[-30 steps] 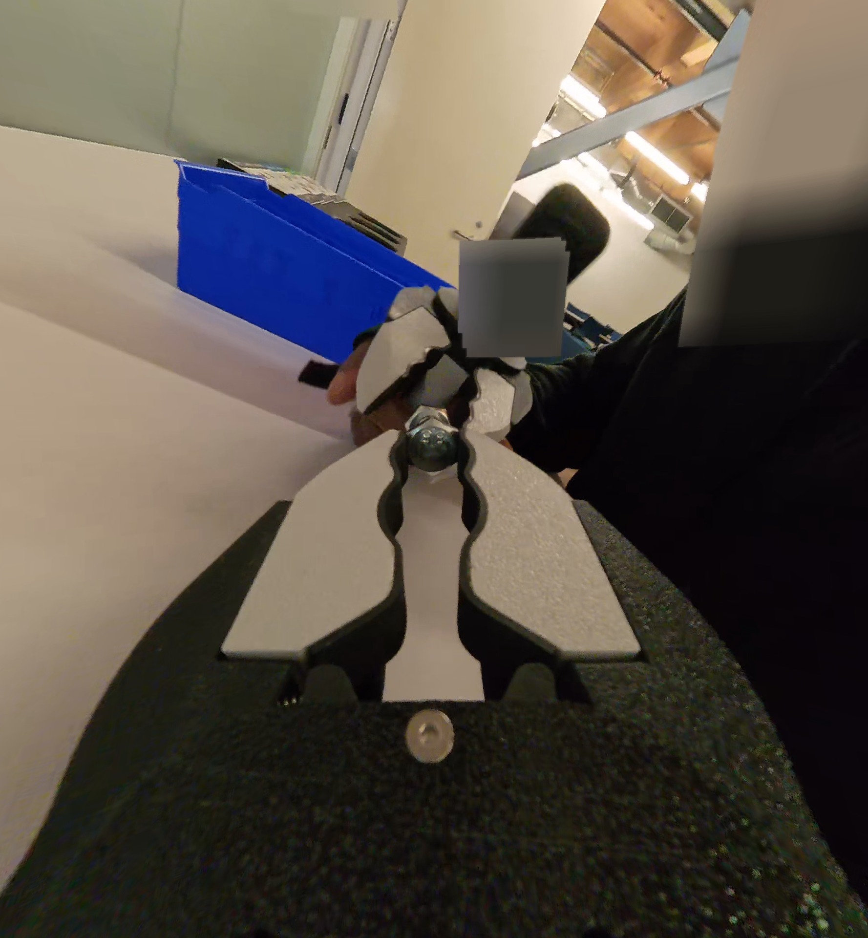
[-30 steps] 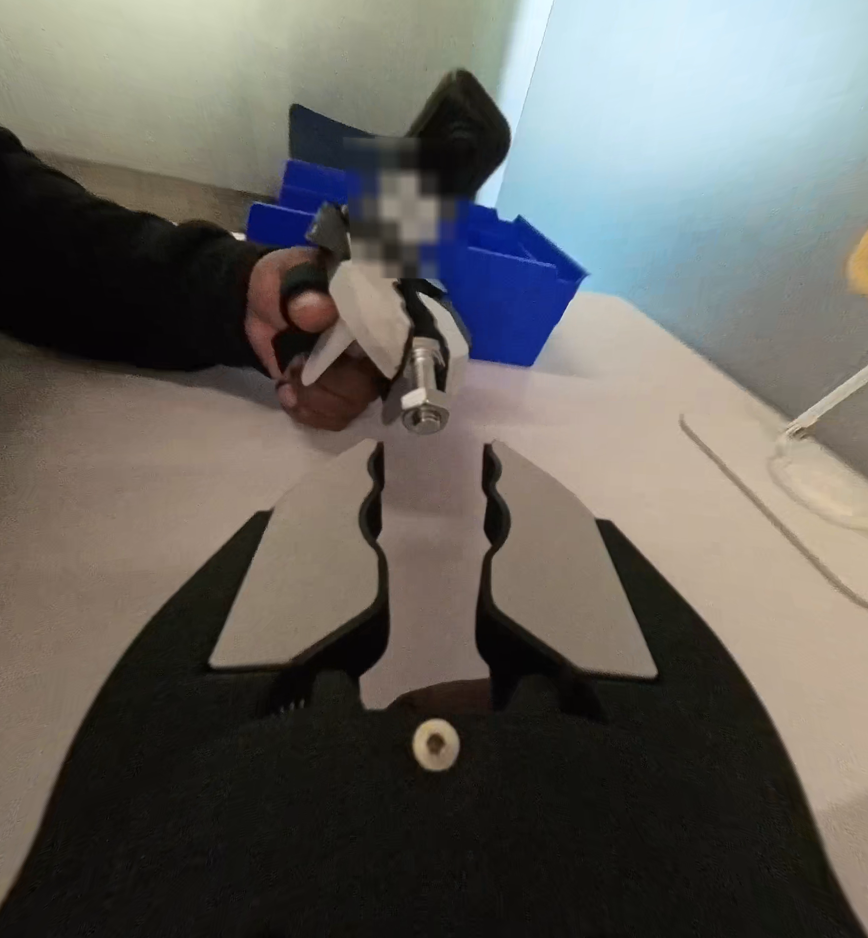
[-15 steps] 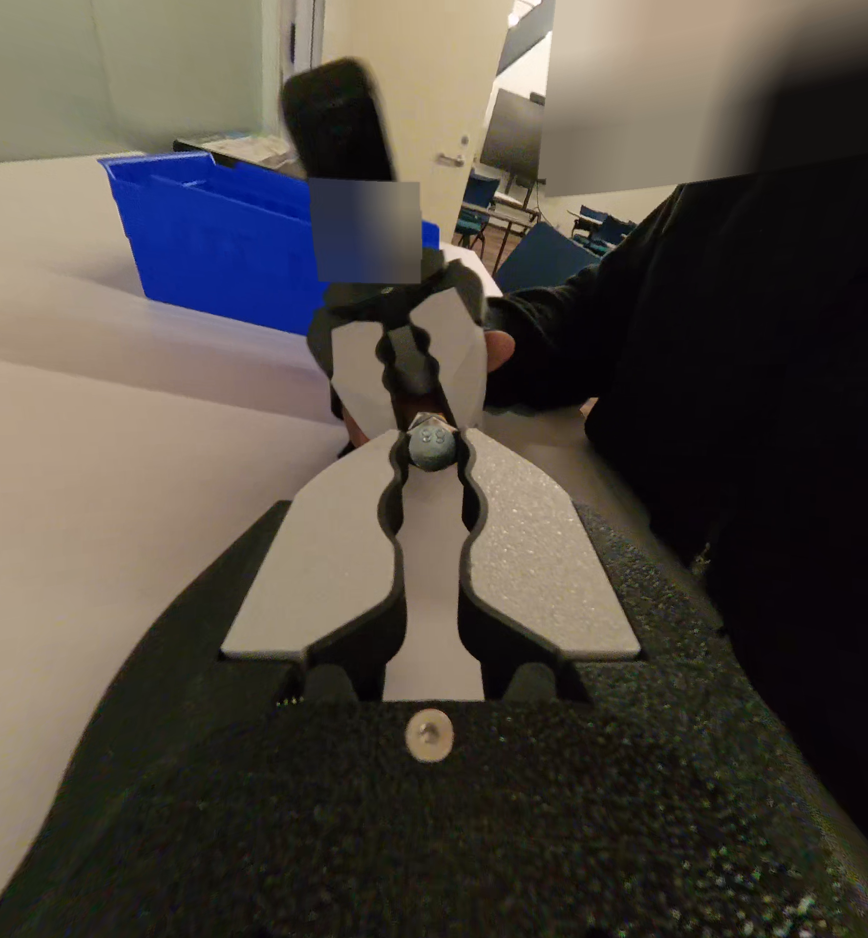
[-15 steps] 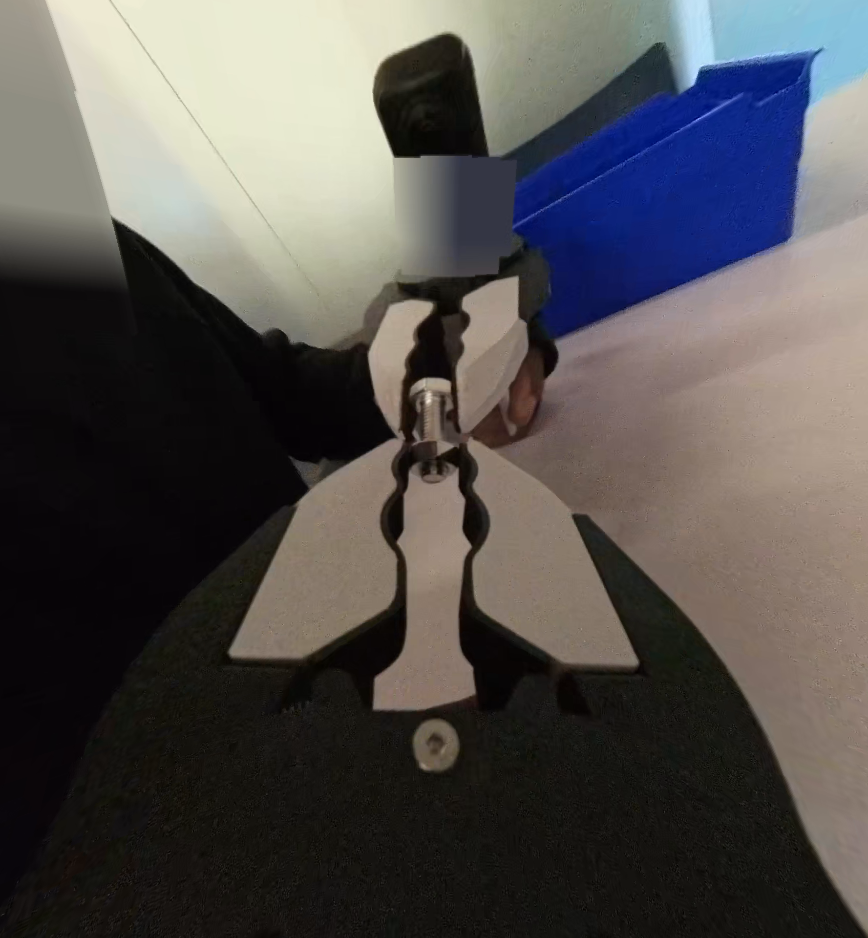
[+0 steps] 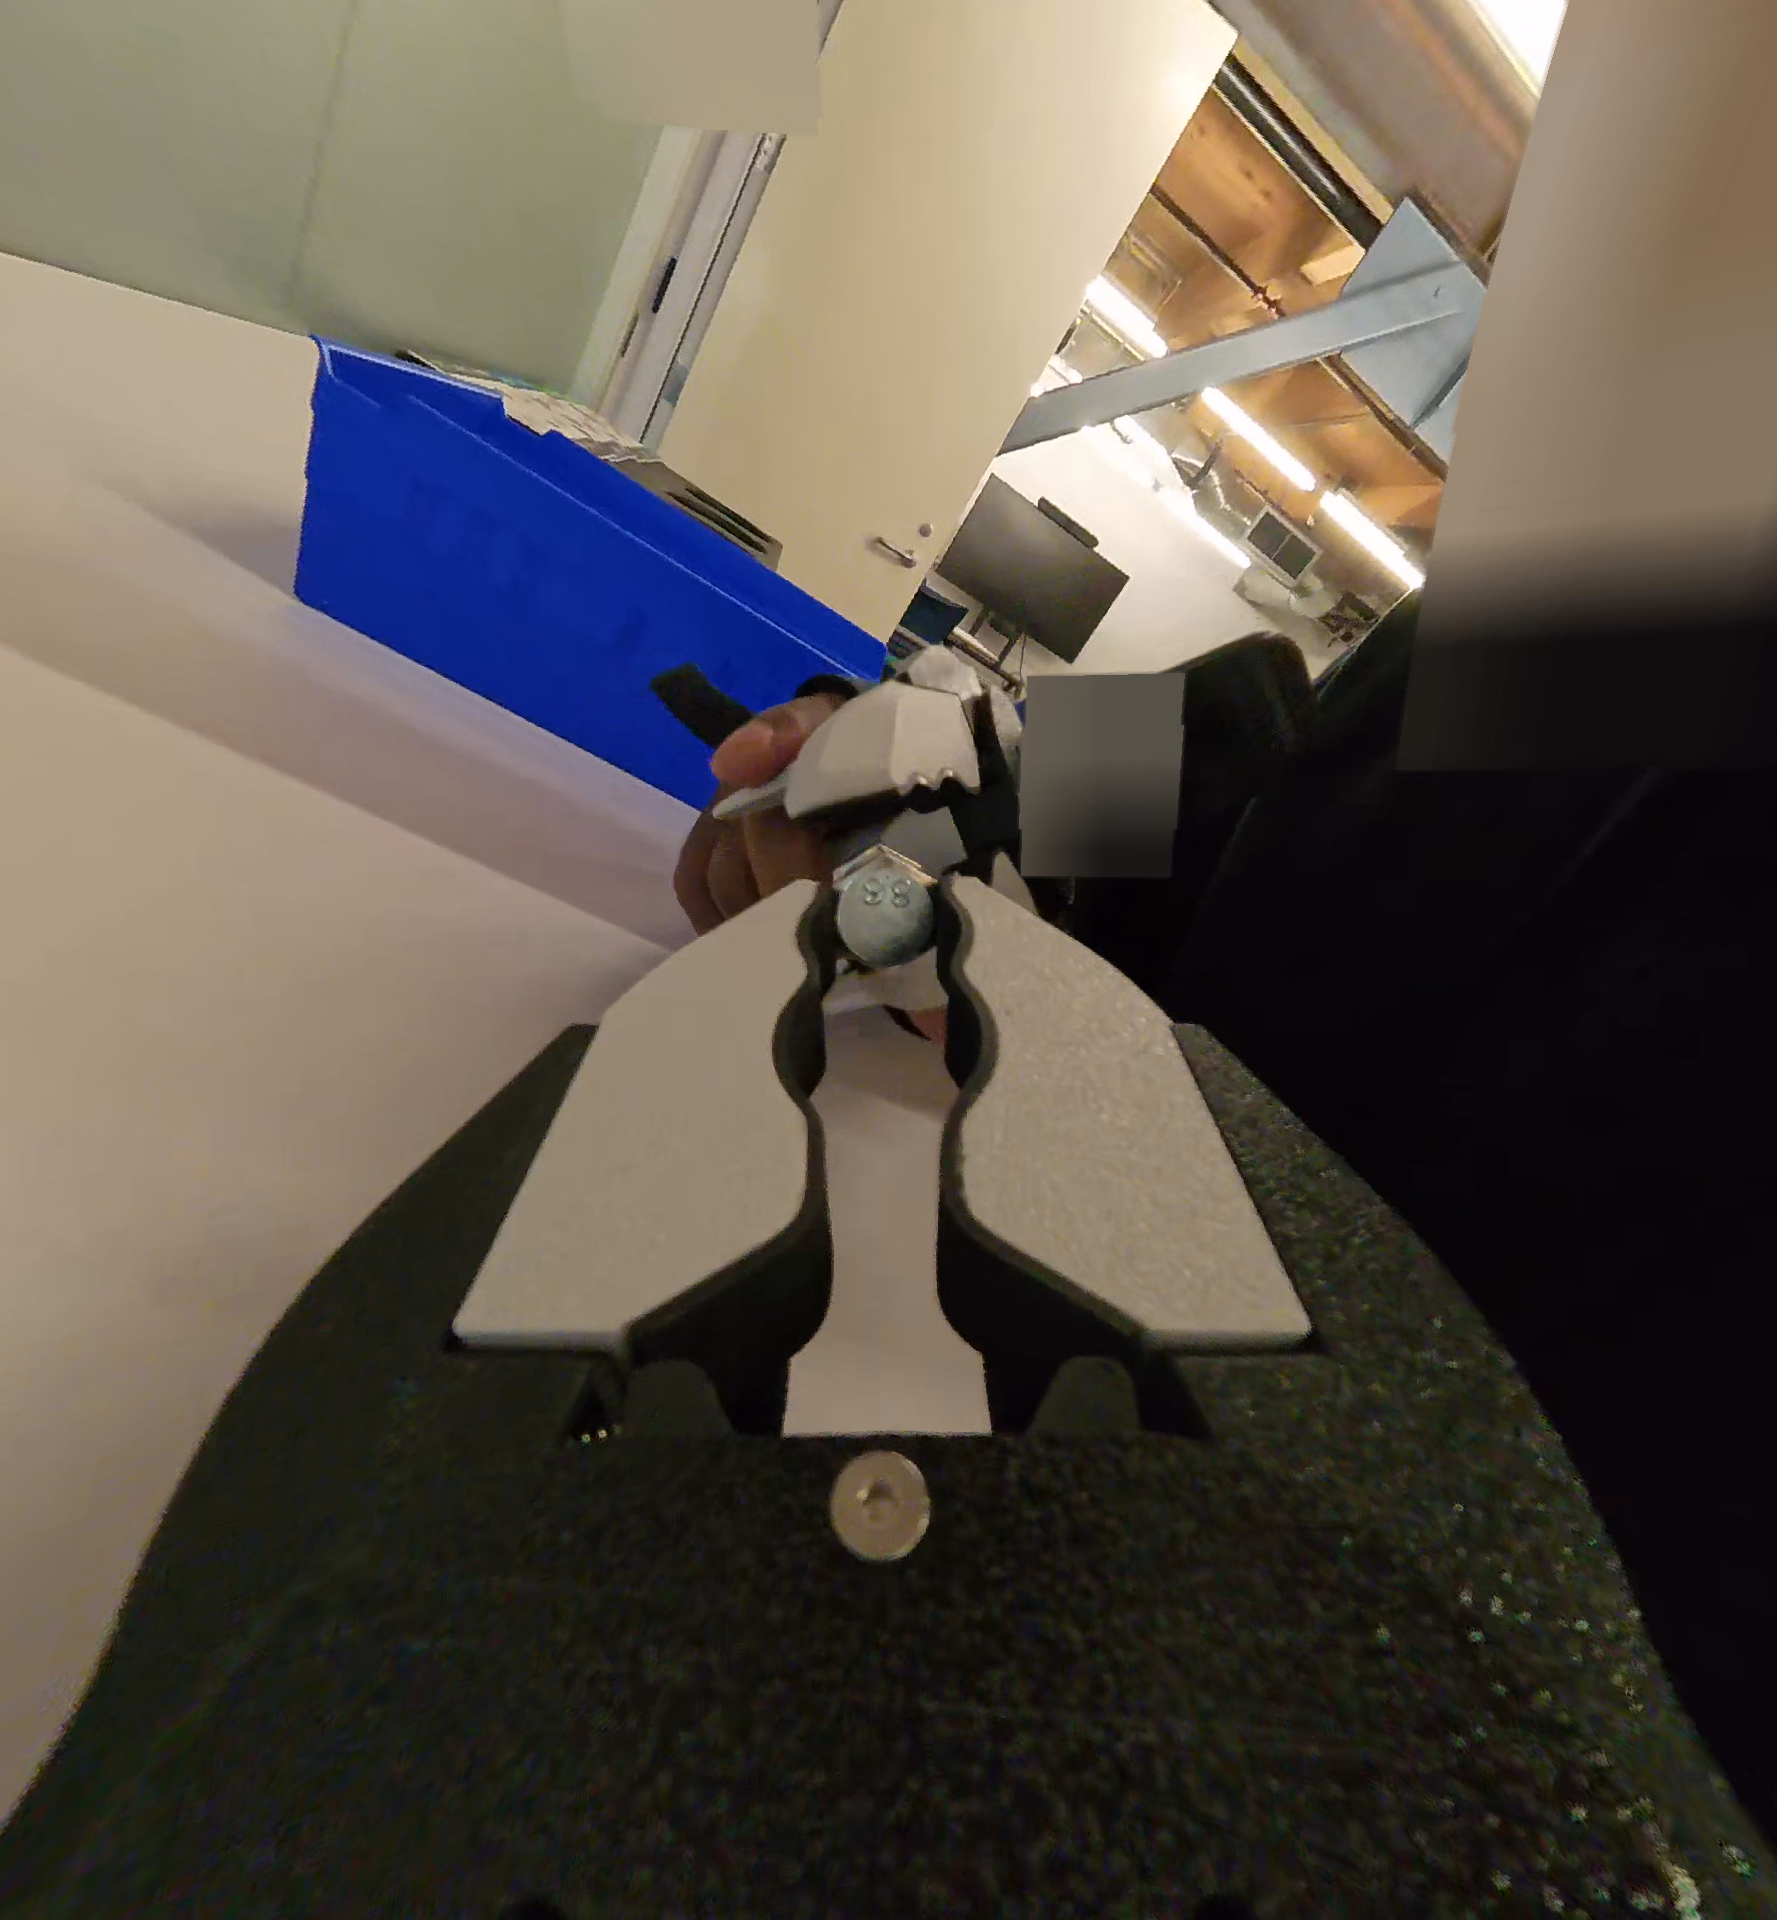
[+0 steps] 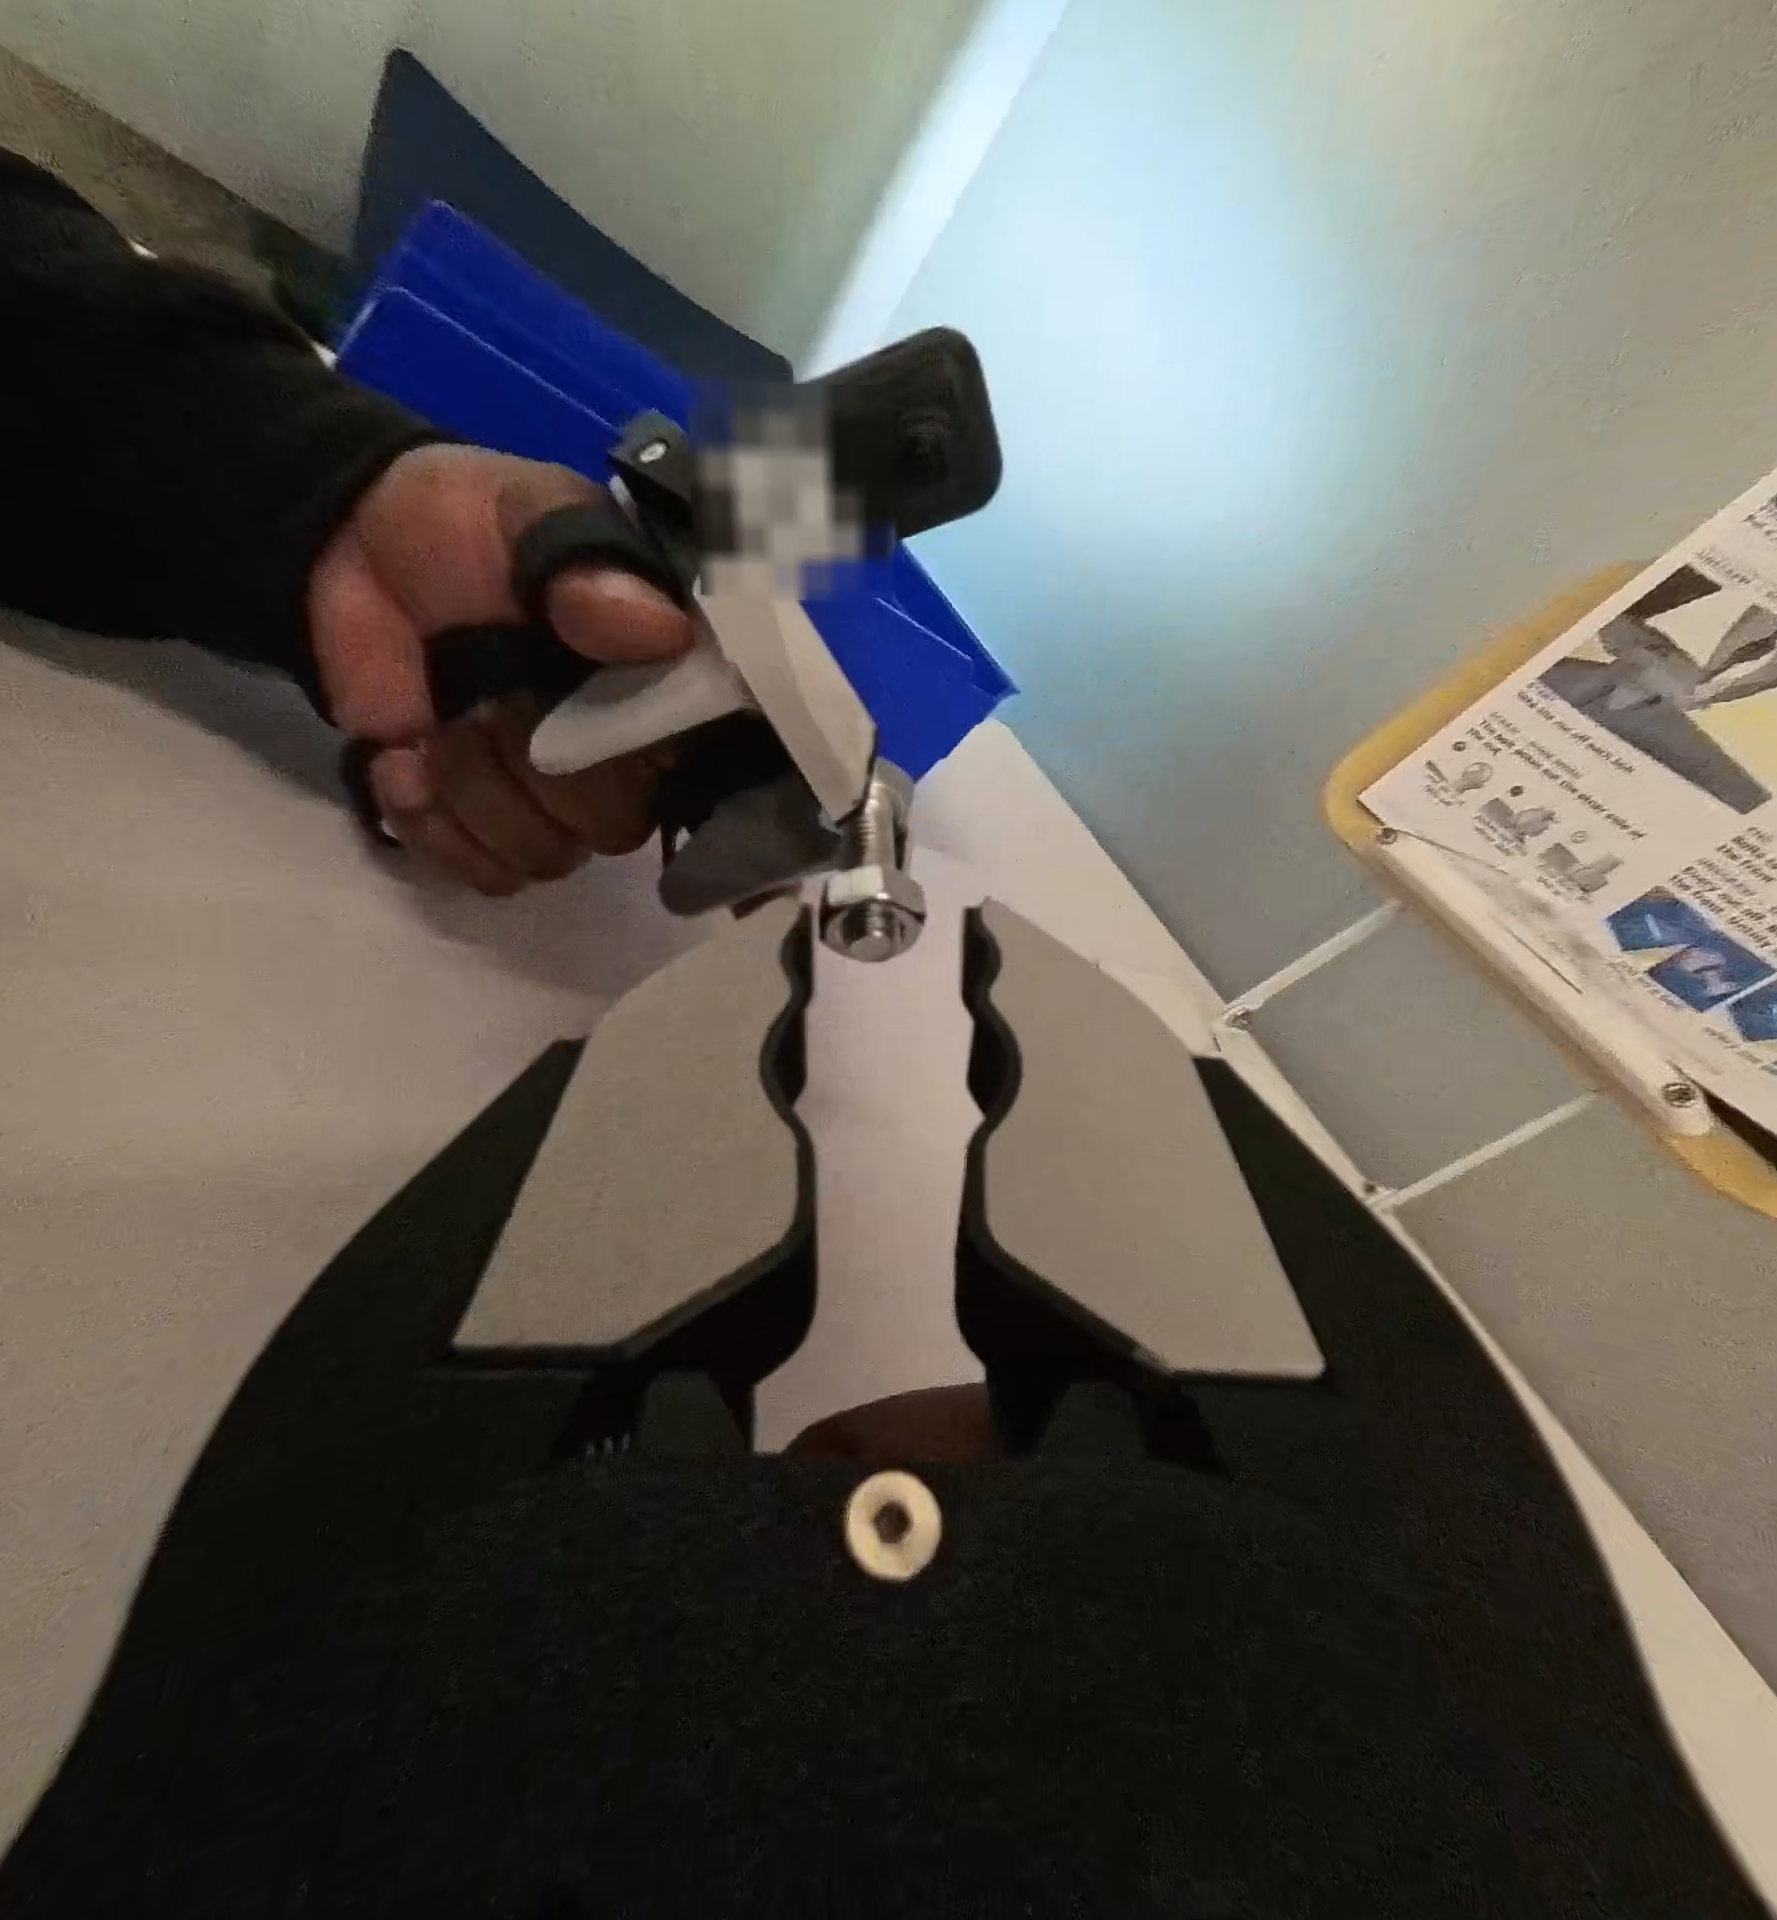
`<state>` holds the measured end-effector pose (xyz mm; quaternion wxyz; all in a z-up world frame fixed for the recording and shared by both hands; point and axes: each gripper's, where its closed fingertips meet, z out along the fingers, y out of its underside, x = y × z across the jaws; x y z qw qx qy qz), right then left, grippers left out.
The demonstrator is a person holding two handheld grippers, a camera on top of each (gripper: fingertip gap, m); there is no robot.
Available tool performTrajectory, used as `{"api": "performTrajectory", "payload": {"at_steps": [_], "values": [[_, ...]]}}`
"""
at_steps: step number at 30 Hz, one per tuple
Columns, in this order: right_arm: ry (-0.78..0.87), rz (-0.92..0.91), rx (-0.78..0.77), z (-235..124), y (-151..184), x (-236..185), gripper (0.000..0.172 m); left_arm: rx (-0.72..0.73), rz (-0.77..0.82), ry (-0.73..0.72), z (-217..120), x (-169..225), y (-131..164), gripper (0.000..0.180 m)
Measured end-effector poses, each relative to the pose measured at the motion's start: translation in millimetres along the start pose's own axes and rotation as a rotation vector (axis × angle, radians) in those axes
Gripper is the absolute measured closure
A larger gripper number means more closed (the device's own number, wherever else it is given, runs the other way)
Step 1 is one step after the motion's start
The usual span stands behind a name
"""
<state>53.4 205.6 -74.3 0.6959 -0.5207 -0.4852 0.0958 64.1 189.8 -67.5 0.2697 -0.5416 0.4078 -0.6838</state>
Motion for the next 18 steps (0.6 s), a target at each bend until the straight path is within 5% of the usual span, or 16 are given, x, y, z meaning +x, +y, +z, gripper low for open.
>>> {"api": "performTrajectory", "payload": {"at_steps": [4, 9, 11, 14, 18], "values": [[-0.132, 0.221, 0.017, -2, -4, -5, 0.154, -0.010, 0.026, 0.008, 1, 2, 1, 0.163], [-0.580, 1.043, 0.066, -9, -15, -12, 0.154, -0.087, 0.223, 0.001, 2, 9, 9, 0.163], [-0.651, 1.183, 0.107, -10, -16, -10, 0.154, -0.079, 0.250, -0.002, 3, 10, 8, 0.163], [-0.523, 1.007, 0.138, -8, -13, -3, 0.135, -0.035, 0.197, -0.021, 1, 5, 2, 0.163], [-0.240, 0.473, 0.117, -7, -6, 4, 0.127, 0.018, 0.121, -0.040, -5, -2, -5, 0.163]]}}
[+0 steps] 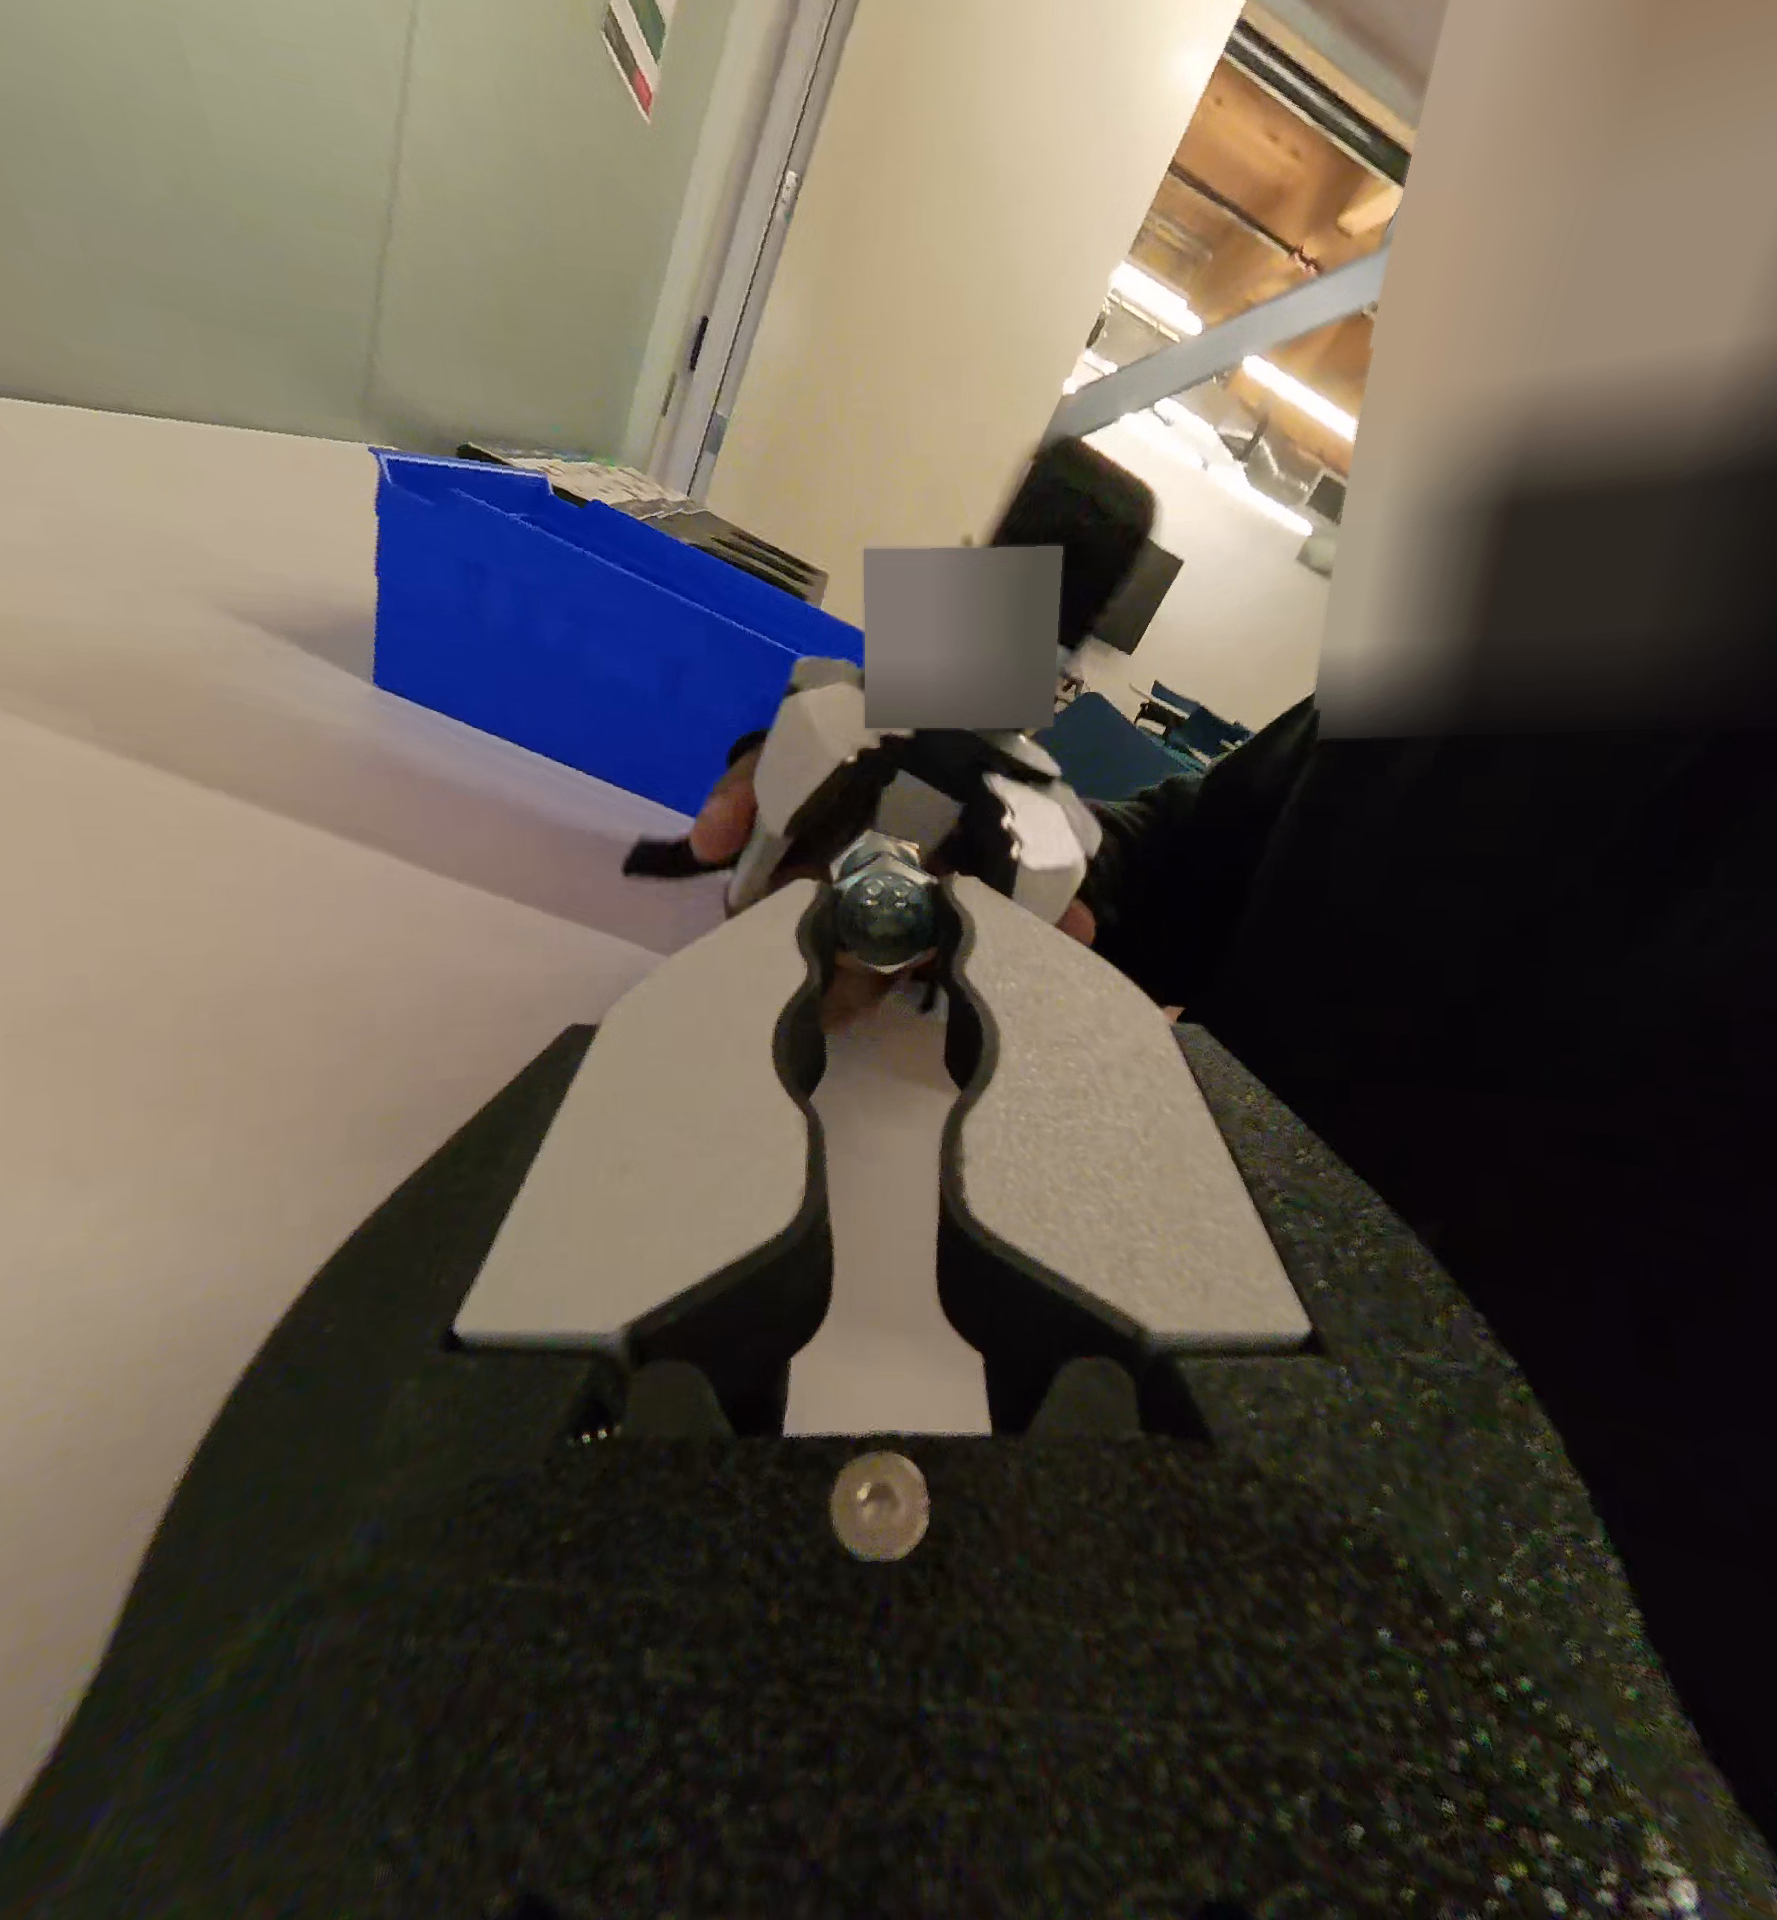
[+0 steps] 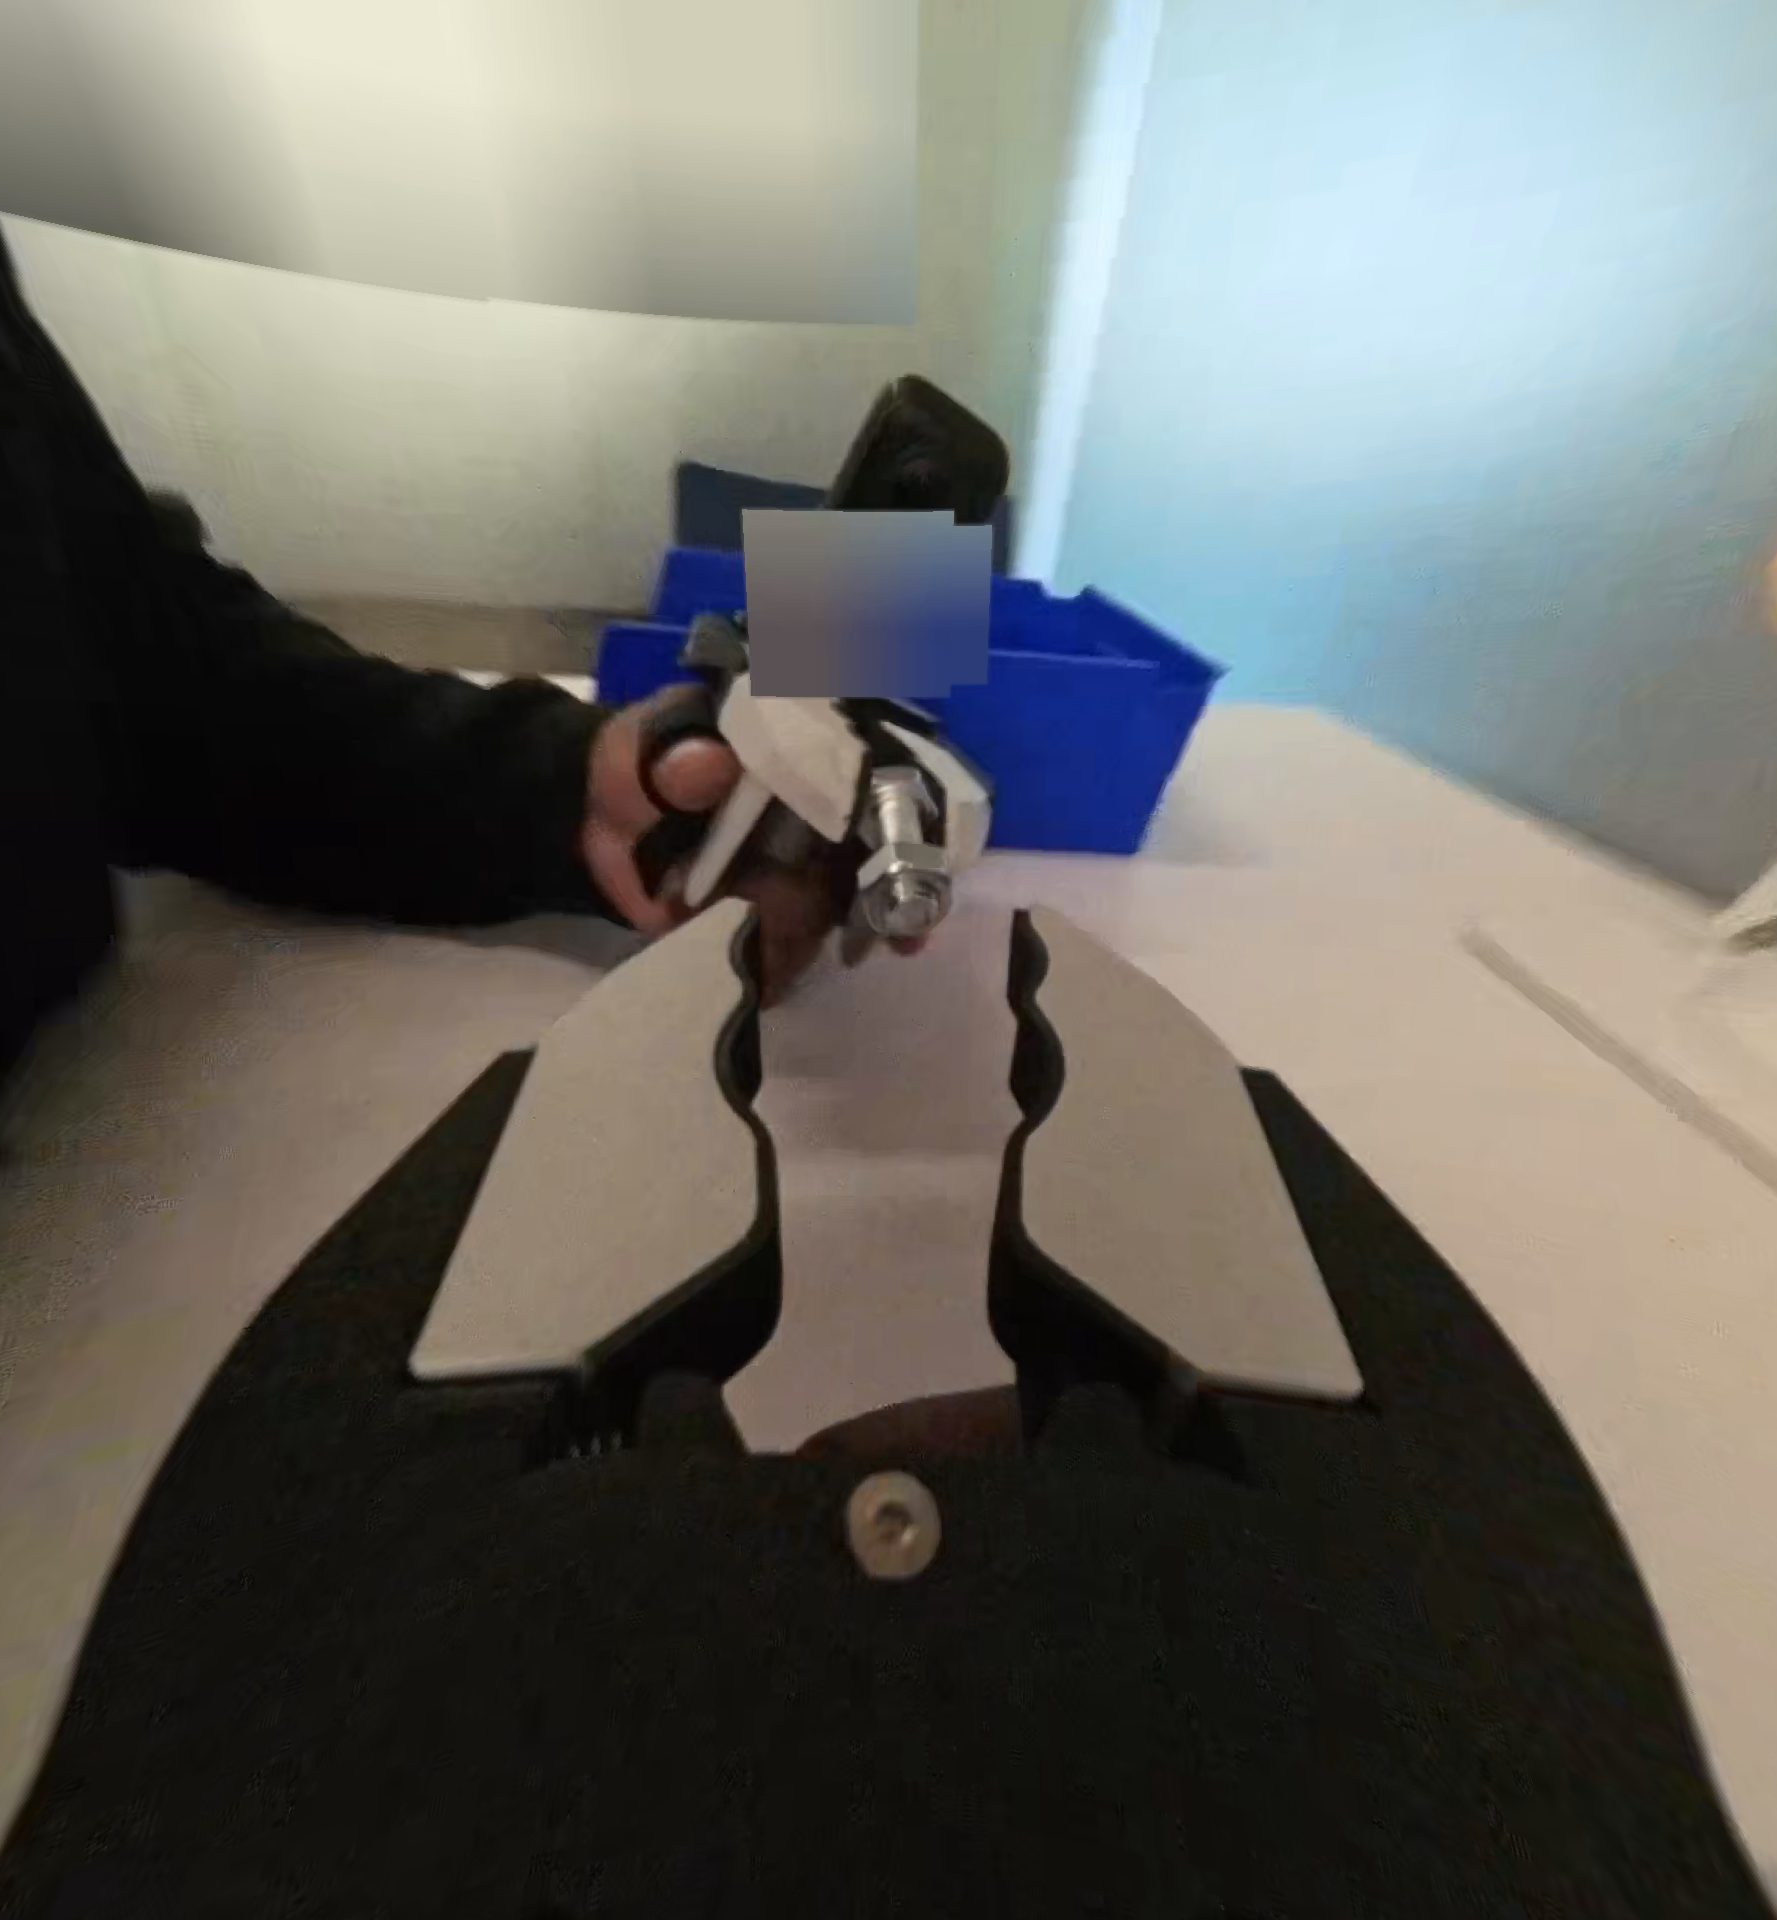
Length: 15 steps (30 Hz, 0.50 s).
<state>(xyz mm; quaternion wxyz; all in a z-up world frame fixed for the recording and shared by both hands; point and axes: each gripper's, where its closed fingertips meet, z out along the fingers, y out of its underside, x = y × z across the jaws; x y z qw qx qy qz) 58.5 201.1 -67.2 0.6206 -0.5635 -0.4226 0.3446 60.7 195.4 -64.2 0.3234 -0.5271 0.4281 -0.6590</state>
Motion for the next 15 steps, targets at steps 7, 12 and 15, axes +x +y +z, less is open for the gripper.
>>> {"api": "performTrajectory", "payload": {"at_steps": [7, 12, 15], "values": [[0.210, -0.414, -0.062, 4, 4, 2, 0.134, -0.035, -0.057, 0.018, 4, 1, 7, 0.163], [0.097, -0.206, -0.049, 3, 5, -3, 0.153, -0.063, -0.041, 0.013, 6, 2, 11, 0.163], [-0.108, 0.193, -0.026, 1, 3, -9, 0.154, -0.096, 0.032, 0.012, 7, 4, 15, 0.163]]}}
